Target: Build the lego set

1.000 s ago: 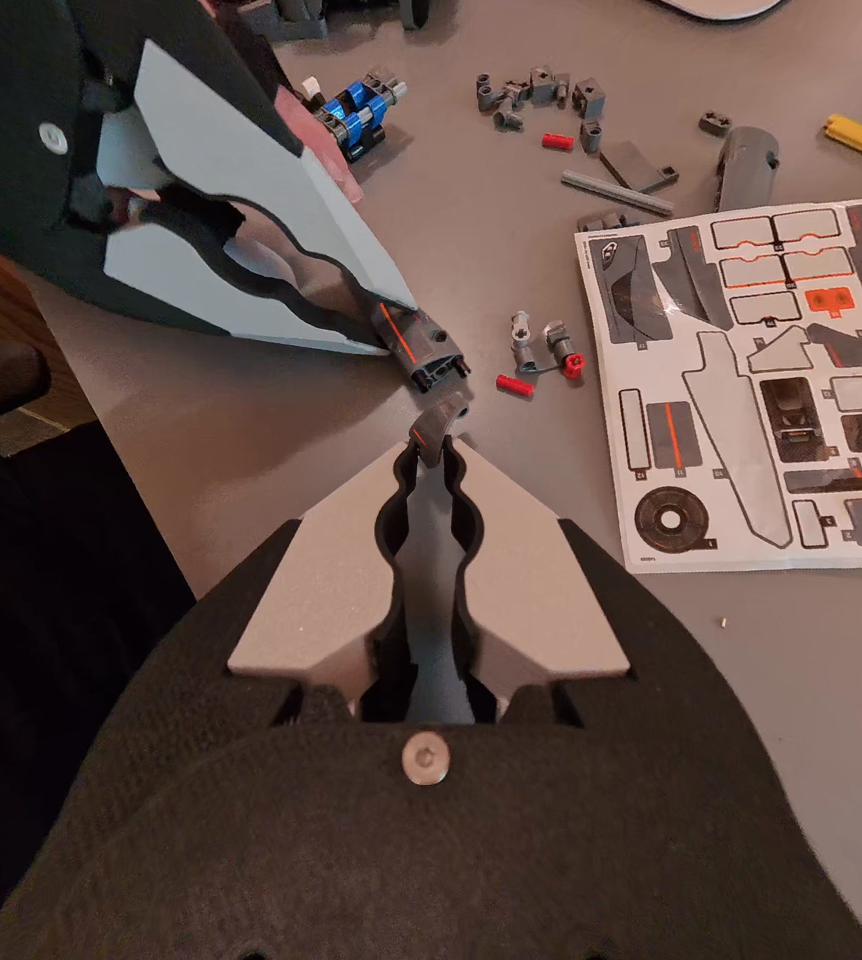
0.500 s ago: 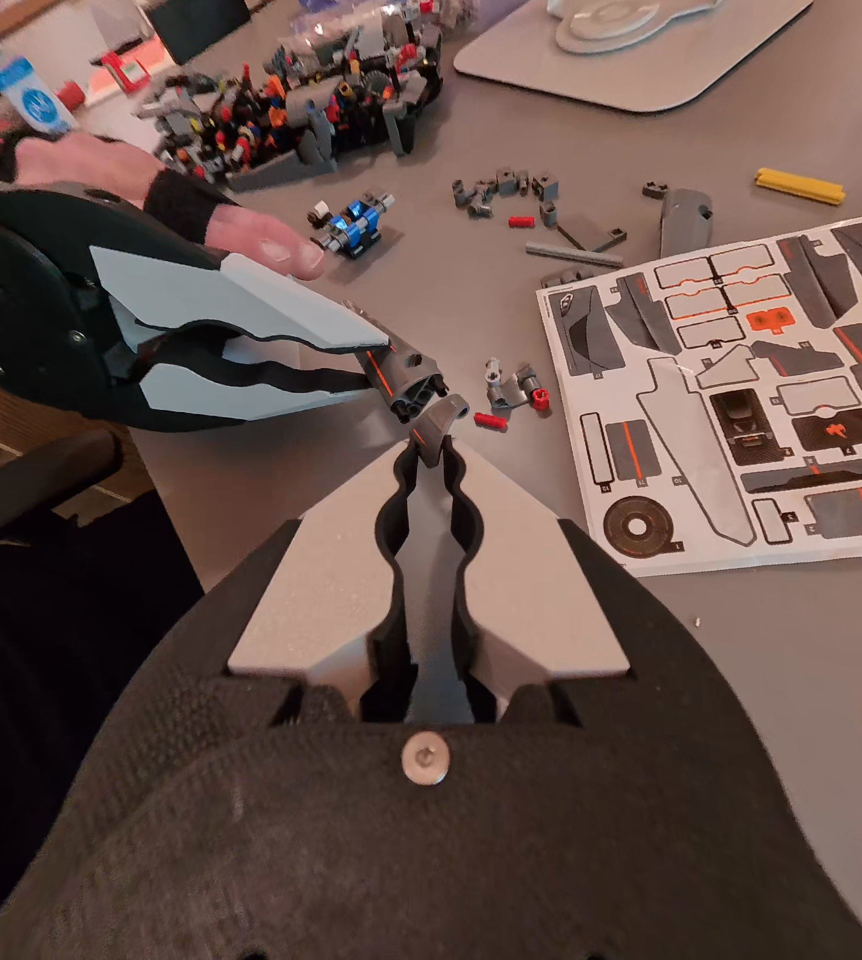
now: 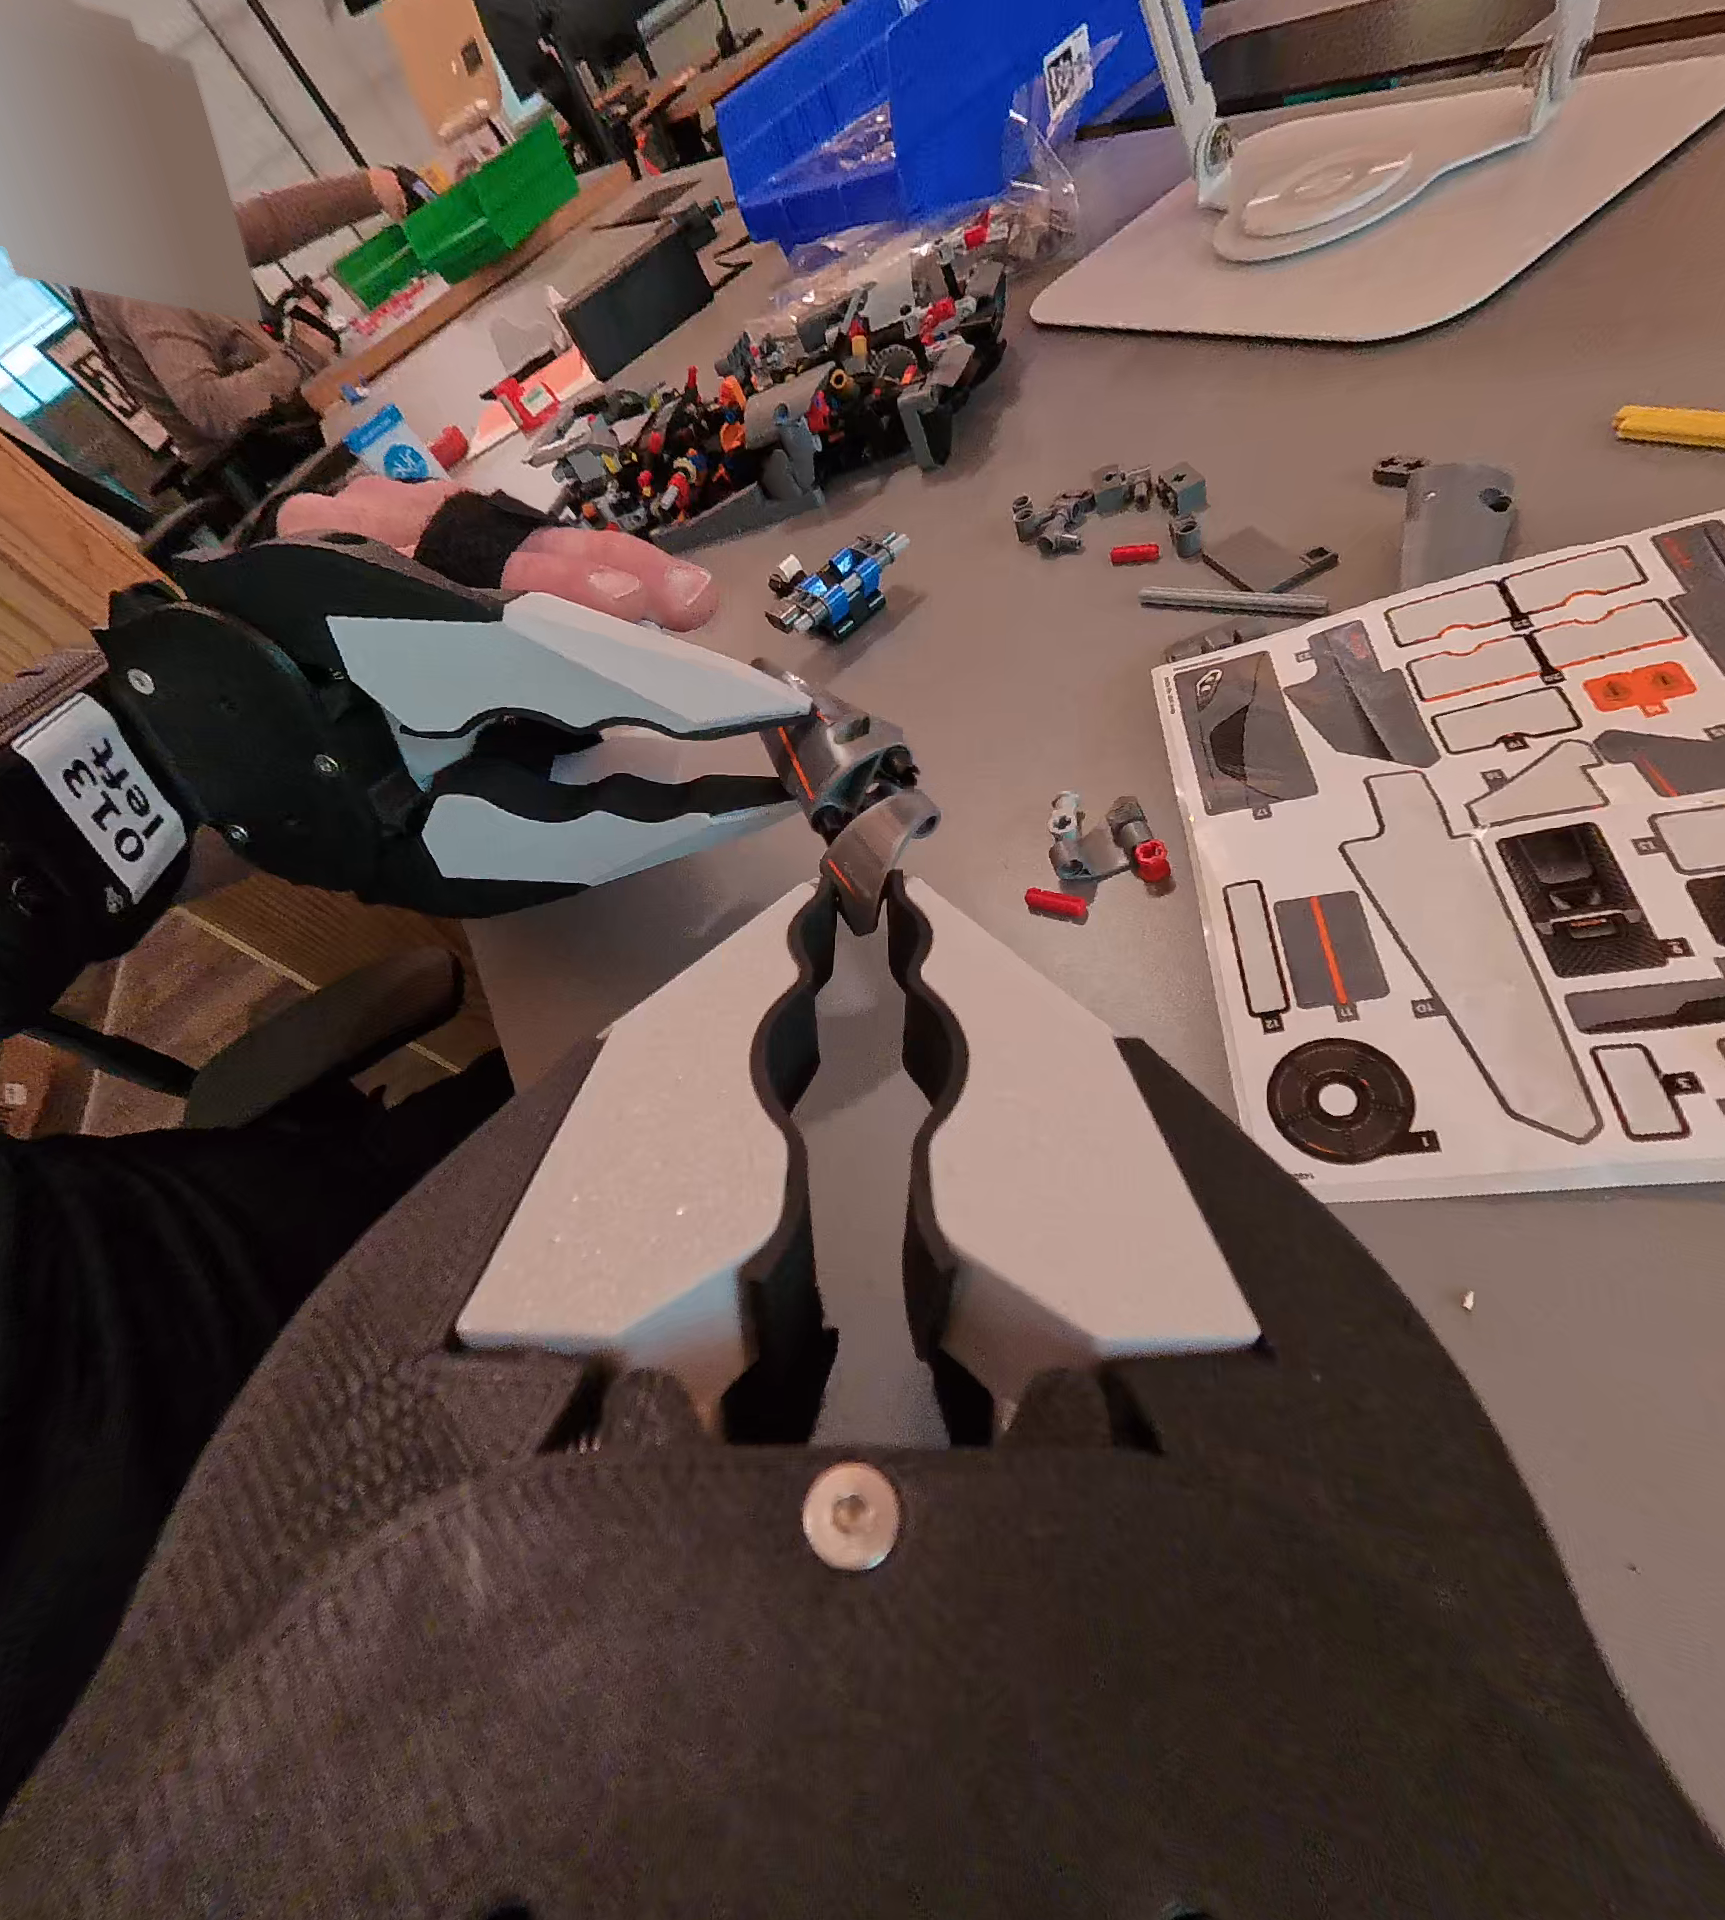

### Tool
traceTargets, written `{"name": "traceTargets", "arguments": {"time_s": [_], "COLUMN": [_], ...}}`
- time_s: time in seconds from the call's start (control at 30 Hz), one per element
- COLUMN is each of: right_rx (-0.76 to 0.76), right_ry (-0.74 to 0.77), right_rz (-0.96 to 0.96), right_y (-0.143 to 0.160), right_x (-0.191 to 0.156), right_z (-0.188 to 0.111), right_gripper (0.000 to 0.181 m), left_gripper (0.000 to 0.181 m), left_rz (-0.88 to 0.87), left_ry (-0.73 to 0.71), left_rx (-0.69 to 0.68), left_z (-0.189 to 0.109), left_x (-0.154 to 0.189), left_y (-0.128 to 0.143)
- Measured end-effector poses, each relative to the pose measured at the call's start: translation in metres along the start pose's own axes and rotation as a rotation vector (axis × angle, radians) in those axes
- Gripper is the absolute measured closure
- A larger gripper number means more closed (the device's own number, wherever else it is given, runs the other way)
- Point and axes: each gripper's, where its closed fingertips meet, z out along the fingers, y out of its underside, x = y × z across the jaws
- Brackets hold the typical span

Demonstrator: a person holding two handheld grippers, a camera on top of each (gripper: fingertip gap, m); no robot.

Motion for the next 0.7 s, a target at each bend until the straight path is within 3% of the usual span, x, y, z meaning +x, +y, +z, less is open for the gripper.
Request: {"name": "traceTargets", "arguments": {"time_s": [0.7], "right_rx": [0.025], "right_ry": [-0.011], "right_rz": [-0.029], "right_y": [-0.0045], "right_x": [-0.0031], "right_z": [-0.0009], "right_gripper": [0.174], "left_gripper": [0.171], "left_rz": [0.020], "left_ry": [-0.002], "left_rx": [-0.005], "left_z": [-0.0015], "left_x": [0.0006], "left_y": [-0.0015]}}
